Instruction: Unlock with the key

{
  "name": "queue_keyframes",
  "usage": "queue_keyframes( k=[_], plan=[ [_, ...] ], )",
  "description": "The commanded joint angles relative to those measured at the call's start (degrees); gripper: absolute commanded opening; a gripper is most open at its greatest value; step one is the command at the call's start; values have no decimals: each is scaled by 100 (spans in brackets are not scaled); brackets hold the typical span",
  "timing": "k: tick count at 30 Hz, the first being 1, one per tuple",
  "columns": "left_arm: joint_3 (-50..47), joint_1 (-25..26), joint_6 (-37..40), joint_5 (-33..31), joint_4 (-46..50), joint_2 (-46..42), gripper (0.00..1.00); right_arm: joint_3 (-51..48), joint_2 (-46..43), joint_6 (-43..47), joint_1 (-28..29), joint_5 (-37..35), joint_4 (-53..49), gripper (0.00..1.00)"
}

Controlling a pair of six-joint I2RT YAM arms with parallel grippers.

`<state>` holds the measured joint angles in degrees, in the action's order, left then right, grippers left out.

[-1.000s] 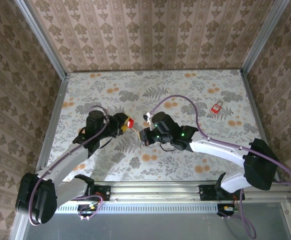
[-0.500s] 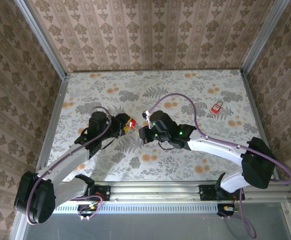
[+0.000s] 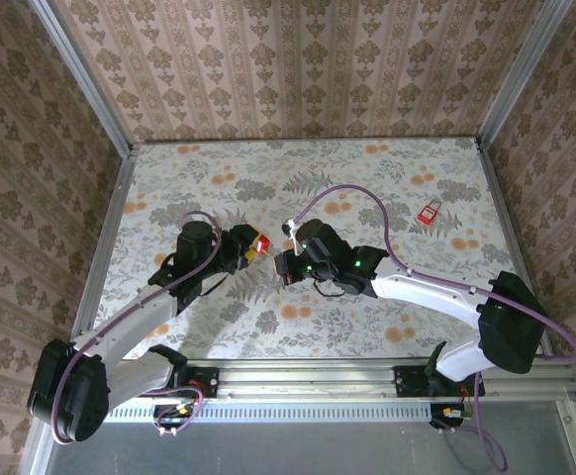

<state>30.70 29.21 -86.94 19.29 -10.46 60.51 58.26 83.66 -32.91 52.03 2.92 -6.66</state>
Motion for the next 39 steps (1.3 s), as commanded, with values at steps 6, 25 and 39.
queue_keyframes(
  k=[6, 25, 39],
  plan=[
    [-46, 50, 173, -22, -135, -136, 0, -178, -68, 56, -108, -398, -214, 0],
    [-68, 138, 291, -179, -87, 11, 0, -194, -103, -82, -148, -29, 23, 0],
    [-241, 155, 286, -376, -155, 40, 0, -101, -42, -244, -22, 167, 150, 0]
  ],
)
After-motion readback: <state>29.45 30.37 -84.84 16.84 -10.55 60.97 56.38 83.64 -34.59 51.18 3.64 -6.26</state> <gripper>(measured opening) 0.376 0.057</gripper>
